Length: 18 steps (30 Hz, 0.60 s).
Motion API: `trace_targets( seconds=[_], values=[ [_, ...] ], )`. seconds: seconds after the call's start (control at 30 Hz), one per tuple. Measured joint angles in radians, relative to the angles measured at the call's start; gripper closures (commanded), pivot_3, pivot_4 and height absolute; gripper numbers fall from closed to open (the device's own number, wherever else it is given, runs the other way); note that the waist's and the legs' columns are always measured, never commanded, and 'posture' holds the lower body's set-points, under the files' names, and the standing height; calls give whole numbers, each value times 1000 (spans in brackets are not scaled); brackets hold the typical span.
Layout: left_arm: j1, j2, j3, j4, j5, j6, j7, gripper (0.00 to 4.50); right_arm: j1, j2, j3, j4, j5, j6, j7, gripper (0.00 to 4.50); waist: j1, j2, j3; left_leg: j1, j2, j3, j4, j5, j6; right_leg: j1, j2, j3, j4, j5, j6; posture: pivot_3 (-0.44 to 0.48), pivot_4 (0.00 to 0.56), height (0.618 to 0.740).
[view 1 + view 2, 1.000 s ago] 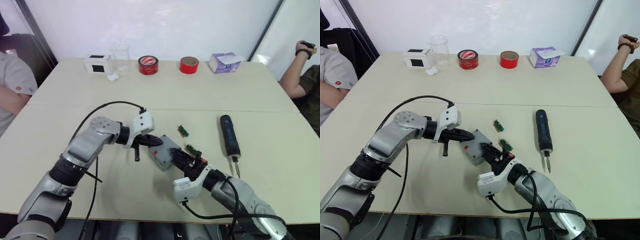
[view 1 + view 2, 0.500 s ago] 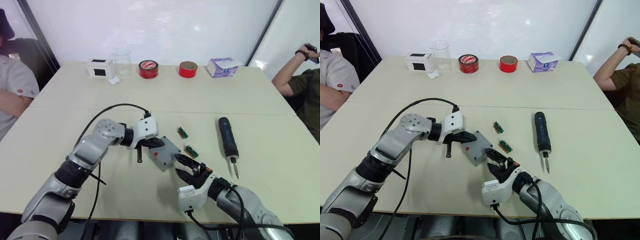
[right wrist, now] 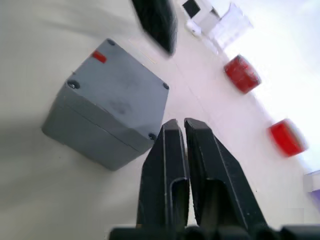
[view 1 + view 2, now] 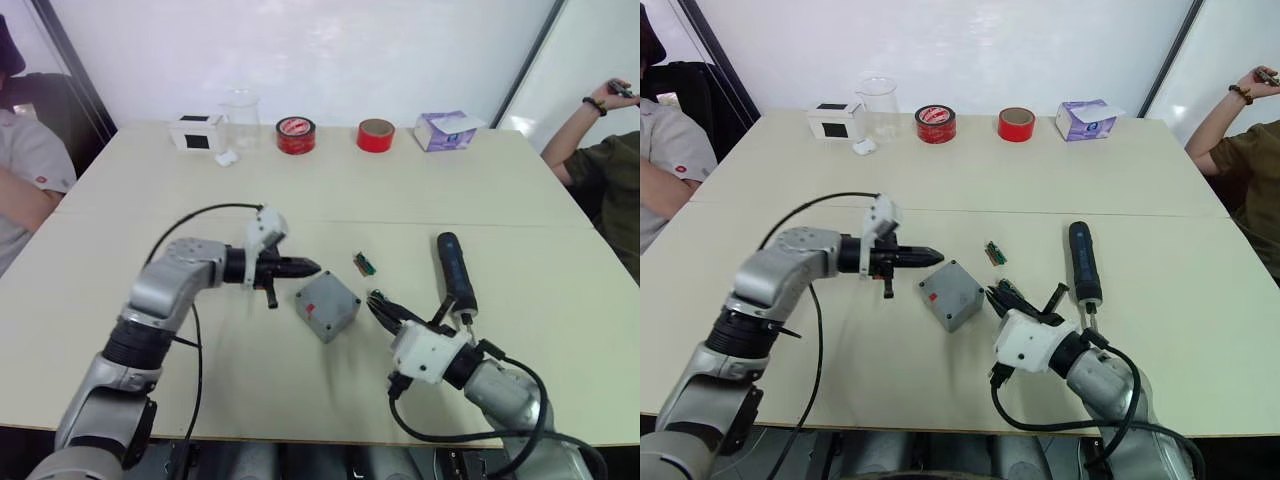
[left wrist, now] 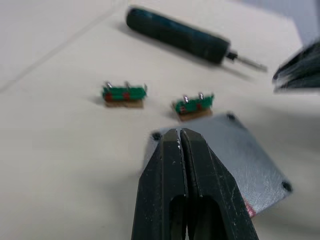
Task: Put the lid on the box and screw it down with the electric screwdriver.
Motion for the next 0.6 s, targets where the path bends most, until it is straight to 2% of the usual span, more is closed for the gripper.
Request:
trace_targets(
  seconds=[0.1, 0.2, 0.3, 0.4, 0.6],
  values=[
    [-41, 17, 60, 18, -35, 34, 11, 4500, -34, -10, -4, -10, 115, 144, 61, 4465, 0, 1, 1, 0, 0, 0, 0, 0, 0, 0, 0, 0, 0, 0, 0, 0, 150, 740],
    [-45, 43, 60, 58, -21, 31, 15, 4500, -56, -47, 0, -21, 186, 272, 106, 4465, 0, 2, 2, 0, 0, 0, 0, 0, 0, 0, 0, 0, 0, 0, 0, 0, 150, 740],
    [-22, 70, 5, 90, 56, -36, 20, 4500, -78, -89, 9, -25, 235, 362, 142, 4465, 1, 3, 3, 0, 0, 0, 0, 0, 0, 0, 0, 0, 0, 0, 0, 0, 150, 740],
    [17, 58, -69, 128, 136, -105, 38, 4500, -107, -126, 24, -24, 272, 437, 162, 4465, 2, 2, 3, -1, 0, 0, 0, 0, 0, -1, -1, 0, 0, 0, 0, 0, 150, 740],
    [72, 11, -119, 128, 179, -148, 44, 4500, -179, -153, 102, 48, 269, 453, 154, 4465, 0, 2, 4, -2, 0, 1, 0, 0, 0, -2, -1, 0, -1, 0, 0, 0, 150, 740]
  ],
)
